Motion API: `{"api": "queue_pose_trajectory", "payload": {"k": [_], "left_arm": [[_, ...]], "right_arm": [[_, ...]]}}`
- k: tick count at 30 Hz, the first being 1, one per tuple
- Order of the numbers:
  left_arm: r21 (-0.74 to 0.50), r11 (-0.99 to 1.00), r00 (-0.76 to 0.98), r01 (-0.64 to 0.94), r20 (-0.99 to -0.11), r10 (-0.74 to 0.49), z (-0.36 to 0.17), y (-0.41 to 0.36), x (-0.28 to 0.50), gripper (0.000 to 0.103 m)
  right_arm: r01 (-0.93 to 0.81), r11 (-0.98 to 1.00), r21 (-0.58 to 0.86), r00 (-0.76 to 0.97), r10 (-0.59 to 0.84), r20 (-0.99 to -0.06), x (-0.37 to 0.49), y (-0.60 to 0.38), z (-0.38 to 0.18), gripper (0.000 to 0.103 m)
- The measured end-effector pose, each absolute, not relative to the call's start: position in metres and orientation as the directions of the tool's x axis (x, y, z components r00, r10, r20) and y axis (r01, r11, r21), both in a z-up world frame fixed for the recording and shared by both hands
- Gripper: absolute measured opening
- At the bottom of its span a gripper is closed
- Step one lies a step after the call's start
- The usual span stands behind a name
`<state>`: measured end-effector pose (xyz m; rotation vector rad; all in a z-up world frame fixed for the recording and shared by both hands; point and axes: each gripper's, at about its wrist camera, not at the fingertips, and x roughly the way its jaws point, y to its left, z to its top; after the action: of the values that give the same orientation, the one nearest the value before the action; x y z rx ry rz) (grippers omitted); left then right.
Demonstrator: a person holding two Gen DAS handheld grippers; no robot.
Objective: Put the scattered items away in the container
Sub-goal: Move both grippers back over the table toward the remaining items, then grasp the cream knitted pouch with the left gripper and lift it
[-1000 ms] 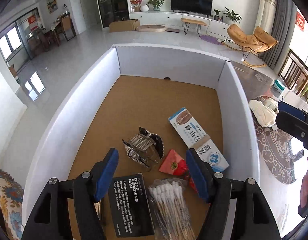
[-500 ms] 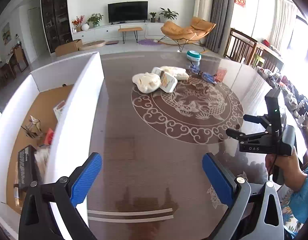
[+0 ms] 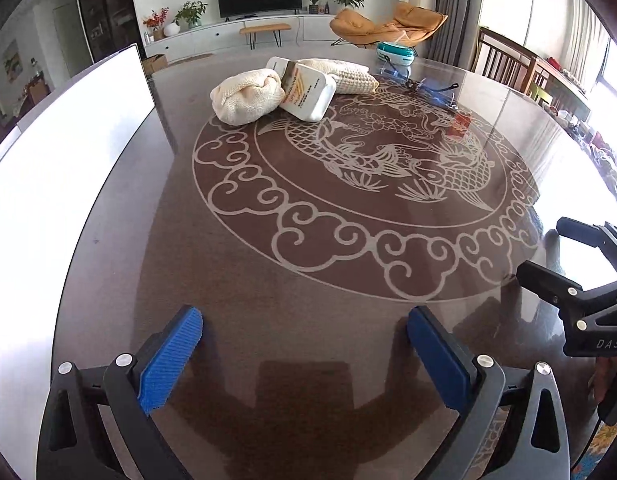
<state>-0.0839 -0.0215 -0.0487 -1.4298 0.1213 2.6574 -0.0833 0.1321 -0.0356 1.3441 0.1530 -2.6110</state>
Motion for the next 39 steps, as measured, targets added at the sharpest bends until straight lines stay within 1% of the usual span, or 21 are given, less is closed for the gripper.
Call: {"api": "queue_pose_trajectory", "payload": {"k": [7,13,19,33,37,39], "left_arm": [[0.011,-0.994,-0.566,-0.108,-0.822,0.053,-0.048,-0.033,-0.120,0.103],[0.007,-0.999,-0.567,-0.050,-0.824,0.023,-0.047,-0.043,-0.167,0.103],[0.006,-0.999,-0.569,-0.032,-0.822,0.013,-0.047,-0.045,-0.206,0.103],[0.007,-0.999,-0.573,0.031,-0.819,-0.024,-0.048,-0.049,-0.253,0.103],[0.003,-1.000,-0.574,0.018,-0.819,-0.013,-0.047,-0.049,-0.263,0.103],[-0.023,-1.000,-0.584,0.020,-0.812,0.007,-0.045,-0.052,-0.267,0.103]], "right_arm": [[0.224,-0.975,0.000,-0.566,-0.130,-0.814,-0.084,0.132,-0.036,0.103],[0.224,-0.975,0.000,-0.566,-0.130,-0.814,-0.084,0.132,-0.036,0.103],[0.224,-0.974,0.000,-0.566,-0.131,-0.814,-0.084,0.132,-0.036,0.103],[0.224,-0.974,0.001,-0.566,-0.131,-0.814,-0.083,0.132,-0.036,0.103],[0.224,-0.974,0.001,-0.567,-0.131,-0.814,-0.083,0.132,-0.036,0.103],[0.224,-0.974,0.001,-0.567,-0.131,-0.814,-0.083,0.132,-0.036,0.103]]}}
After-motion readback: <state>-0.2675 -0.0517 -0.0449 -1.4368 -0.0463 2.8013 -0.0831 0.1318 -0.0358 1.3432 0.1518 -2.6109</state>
